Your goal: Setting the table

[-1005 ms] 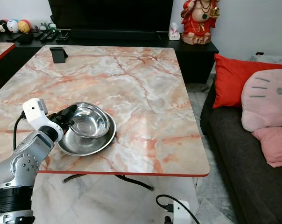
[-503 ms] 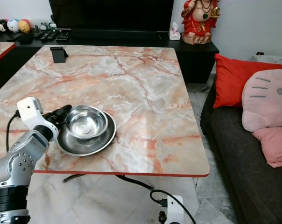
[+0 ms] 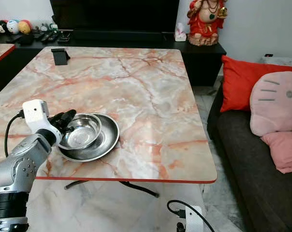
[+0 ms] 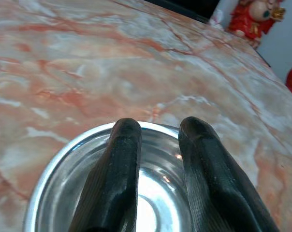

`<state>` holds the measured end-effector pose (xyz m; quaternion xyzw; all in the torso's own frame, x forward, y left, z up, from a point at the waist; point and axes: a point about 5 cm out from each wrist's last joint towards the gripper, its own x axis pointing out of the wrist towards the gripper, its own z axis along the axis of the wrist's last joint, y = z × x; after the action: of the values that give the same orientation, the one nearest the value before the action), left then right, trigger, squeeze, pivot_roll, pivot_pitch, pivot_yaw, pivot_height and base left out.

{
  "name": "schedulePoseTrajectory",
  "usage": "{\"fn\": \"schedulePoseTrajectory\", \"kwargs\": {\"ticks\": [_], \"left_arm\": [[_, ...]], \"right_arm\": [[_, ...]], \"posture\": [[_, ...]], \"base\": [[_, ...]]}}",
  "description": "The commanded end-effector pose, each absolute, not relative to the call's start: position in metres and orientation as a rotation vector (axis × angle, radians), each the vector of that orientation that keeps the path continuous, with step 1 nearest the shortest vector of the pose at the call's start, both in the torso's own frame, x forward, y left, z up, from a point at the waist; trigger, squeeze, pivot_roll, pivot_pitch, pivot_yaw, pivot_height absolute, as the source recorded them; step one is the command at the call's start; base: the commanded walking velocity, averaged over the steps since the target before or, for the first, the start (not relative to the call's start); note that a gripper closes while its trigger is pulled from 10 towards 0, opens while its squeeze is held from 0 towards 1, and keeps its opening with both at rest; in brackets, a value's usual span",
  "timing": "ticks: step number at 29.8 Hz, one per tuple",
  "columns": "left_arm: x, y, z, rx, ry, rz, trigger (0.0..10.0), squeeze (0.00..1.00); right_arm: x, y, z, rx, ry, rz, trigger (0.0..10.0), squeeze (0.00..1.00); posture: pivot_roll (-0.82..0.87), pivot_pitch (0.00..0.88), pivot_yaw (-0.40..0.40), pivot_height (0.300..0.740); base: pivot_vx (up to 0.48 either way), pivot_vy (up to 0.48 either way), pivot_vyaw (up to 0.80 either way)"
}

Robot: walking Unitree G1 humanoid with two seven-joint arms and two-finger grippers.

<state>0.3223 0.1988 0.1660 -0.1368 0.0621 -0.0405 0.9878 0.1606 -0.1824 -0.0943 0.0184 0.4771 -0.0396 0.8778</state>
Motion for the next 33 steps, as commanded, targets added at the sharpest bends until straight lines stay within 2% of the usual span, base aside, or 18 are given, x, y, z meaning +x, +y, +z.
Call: {"fn": "schedulePoseTrajectory", "kwargs": {"ticks": [1, 7, 16, 25, 33], "left_arm": [[0.322, 0.195, 0.171, -0.267, 0.104, -0.124, 10.0, 0.00], [0.318, 0.176, 0.174, -0.185, 0.118, -0.291, 10.0, 0.00], [0.313, 0.159, 0.156, -0.254, 0.237, -0.392, 10.0, 0.00], [0.316, 0.157, 0.151, -0.277, 0.276, -0.410, 10.0, 0.00], [0.320, 0.153, 0.149, -0.345, 0.305, -0.416, 10.0, 0.00]], "right_arm": [[0.158, -0.185, -0.095, 0.043, 0.996, -0.090, 10.0, 0.00], [0.155, -0.169, -0.098, 0.052, 1.008, -0.075, 10.0, 0.00], [0.170, -0.140, -0.093, 0.064, 0.994, -0.047, 10.0, 0.00], [0.177, -0.146, -0.090, 0.060, 0.983, -0.055, 10.0, 0.00], [0.168, -0.162, -0.093, 0.057, 0.990, -0.072, 10.0, 0.00]], "posture": [[0.08, 0.000, -0.025, 0.740], [0.08, 0.000, -0.023, 0.740], [0.07, 0.000, -0.018, 0.740], [0.07, 0.000, -0.015, 0.740], [0.06, 0.000, -0.010, 0.740]], "base": [[0.000, 0.000, 0.00], [0.000, 0.000, 0.00], [0.000, 0.000, 0.00], [0.000, 0.000, 0.00], [0.000, 0.000, 0.00]]}}
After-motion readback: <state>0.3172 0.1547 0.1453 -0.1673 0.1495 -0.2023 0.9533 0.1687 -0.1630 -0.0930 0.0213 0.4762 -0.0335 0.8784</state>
